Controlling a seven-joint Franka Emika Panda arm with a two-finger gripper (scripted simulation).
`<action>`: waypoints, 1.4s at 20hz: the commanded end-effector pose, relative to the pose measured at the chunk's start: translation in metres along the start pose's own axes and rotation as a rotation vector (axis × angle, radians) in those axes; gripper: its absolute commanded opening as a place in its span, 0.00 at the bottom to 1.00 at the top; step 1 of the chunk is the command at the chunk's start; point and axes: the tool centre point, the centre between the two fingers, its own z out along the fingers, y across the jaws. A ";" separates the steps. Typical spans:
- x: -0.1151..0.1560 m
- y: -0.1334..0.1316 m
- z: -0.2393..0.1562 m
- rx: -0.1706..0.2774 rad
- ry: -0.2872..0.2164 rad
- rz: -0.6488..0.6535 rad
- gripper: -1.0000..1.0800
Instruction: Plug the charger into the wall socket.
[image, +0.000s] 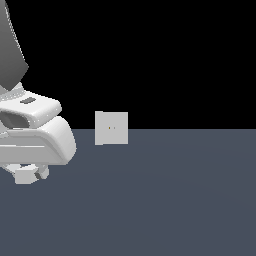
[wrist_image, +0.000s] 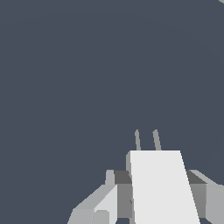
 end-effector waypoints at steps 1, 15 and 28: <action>0.000 -0.001 0.000 0.001 0.000 -0.001 0.00; 0.017 0.030 -0.009 0.027 0.003 -0.051 0.00; 0.053 0.084 -0.023 0.074 0.009 -0.142 0.00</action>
